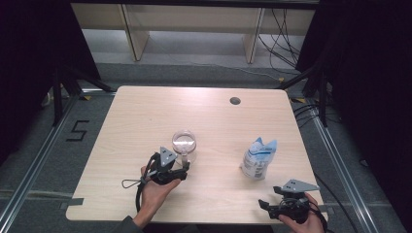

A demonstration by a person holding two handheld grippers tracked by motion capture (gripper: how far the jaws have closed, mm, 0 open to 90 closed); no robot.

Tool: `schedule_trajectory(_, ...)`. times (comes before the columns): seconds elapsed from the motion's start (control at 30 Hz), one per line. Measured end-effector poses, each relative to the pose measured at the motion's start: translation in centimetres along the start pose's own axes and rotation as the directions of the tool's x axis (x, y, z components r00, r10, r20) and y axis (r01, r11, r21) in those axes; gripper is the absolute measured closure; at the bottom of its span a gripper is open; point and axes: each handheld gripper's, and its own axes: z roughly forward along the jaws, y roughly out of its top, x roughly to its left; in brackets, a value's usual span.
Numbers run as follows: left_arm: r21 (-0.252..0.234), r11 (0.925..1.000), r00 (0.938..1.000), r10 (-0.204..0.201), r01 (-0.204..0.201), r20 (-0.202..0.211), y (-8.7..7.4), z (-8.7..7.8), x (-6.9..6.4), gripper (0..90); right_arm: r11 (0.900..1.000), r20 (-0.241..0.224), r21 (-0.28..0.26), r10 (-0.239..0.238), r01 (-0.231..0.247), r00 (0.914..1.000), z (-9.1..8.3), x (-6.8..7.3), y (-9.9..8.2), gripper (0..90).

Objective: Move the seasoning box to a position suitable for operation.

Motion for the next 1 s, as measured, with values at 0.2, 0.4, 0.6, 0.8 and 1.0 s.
schedule_trajectory(0.2,-0.017,0.9992,0.9991,0.035,-0.036,-0.022,0.0,0.1,0.1,34.4,0.9997,-0.004,0.013,0.021,-0.021,0.9998,0.0,0.2,0.0,21.2)
schedule_trajectory(0.4,-0.027,0.9995,0.9997,0.014,-0.015,-0.021,-0.4,-0.3,1.1,37.4,1.0000,0.001,0.009,-0.001,0.001,1.0000,0.0,0.0,0.0,21.1)
schedule_trajectory(0.6,-0.037,0.9993,0.9991,0.008,-0.010,-0.043,-0.7,-0.7,1.9,44.5,1.0000,-0.004,0.009,0.001,-0.001,1.0000,0.0,0.0,0.0,21.2)
schedule_trajectory(0.8,-0.057,0.9975,0.9986,0.040,-0.042,-0.034,-0.3,-0.1,1.4,58.9,1.0000,-0.002,0.009,0.002,-0.002,1.0000,0.0,0.1,0.0,21.2)
schedule_trajectory(1.0,-0.056,0.9958,0.9973,0.073,-0.072,0.008,-0.2,0.0,1.4,71.2,0.9997,-0.003,0.014,0.020,-0.020,0.9998,-0.1,0.2,0.0,21.2)
